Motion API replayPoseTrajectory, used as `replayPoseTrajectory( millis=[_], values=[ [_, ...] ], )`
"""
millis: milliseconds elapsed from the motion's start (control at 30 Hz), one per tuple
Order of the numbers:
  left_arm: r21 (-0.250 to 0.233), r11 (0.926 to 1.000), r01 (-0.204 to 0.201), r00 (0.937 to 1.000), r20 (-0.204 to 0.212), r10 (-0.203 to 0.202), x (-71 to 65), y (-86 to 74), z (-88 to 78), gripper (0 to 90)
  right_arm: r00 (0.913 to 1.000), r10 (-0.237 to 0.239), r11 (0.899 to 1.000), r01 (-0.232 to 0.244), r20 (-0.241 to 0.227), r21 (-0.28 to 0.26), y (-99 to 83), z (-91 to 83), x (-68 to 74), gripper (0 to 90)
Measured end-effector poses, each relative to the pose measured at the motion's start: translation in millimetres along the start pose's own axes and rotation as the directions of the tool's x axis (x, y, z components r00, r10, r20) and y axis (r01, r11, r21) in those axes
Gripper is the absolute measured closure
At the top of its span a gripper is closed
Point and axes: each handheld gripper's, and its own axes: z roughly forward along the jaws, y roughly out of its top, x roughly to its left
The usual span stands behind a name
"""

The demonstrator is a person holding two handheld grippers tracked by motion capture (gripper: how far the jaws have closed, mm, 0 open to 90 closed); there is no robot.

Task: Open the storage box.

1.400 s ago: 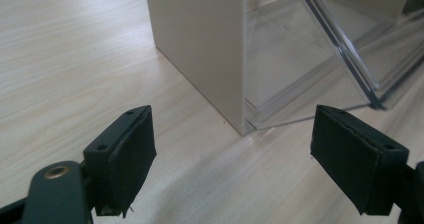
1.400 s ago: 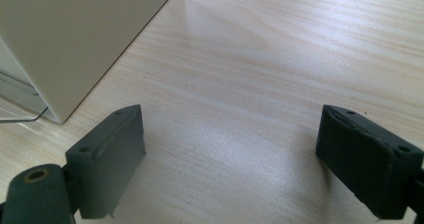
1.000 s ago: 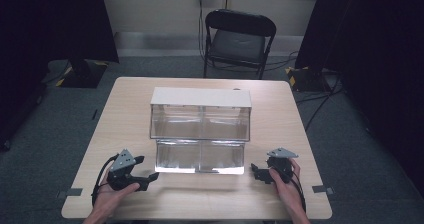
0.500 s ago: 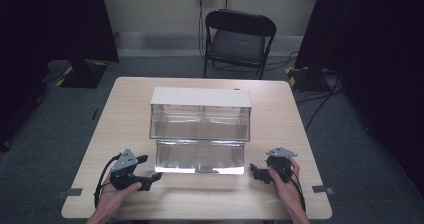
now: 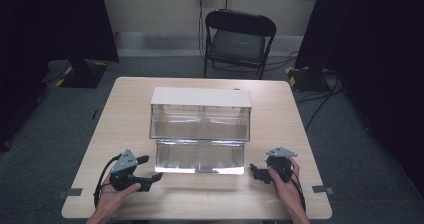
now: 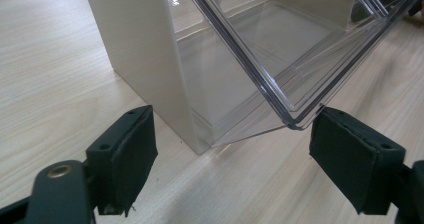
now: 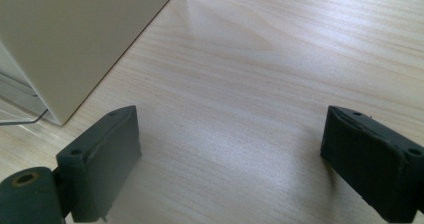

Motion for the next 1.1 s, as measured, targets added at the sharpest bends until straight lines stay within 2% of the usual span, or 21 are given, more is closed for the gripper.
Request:
replayPoseTrajectory(
  millis=[100,267,300,767,833,1100],
  values=[
    [-0.001,1.0,0.002,1.0,-0.007,-0.002,-1.6,-0.1,0.1,19.0,1.0,0.0,1.0,0.0,0.0,0.0,0.0,0.0,0.0,8.3],
    [-0.018,0.9996,0.021,0.9995,0.024,-0.02,-1.5,-0.2,1.2,17.9,1.0,0.0,1.0,0.0,0.0,0.0,0.0,0.0,0.0,8.2],
    [-0.019,0.9998,0.009,0.9998,0.017,-0.008,-2.5,0.8,1.4,17.7,1.0,0.0,1.0,0.0,0.0,0.0,0.0,0.0,0.0,8.3],
    [-0.032,0.9992,0.022,0.9992,0.033,-0.021,-3.1,1.3,3.0,15.9,1.0,0.0,1.0,0.0,0.0,0.0,0.0,0.0,0.0,8.2],
    [-0.029,0.9995,0.011,0.9995,0.031,-0.01,-2.9,2.0,2.6,15.9,1.0,0.0,1.0,0.0,0.0,0.0,0.0,0.0,0.0,8.2],
    [-0.036,0.9992,0.014,0.9991,0.04,-0.013,-3.7,3.1,1.4,15.8,1.0,0.0,1.0,0.0,0.0,0.0,0.0,0.0,0.0,8.3]
  ],
)
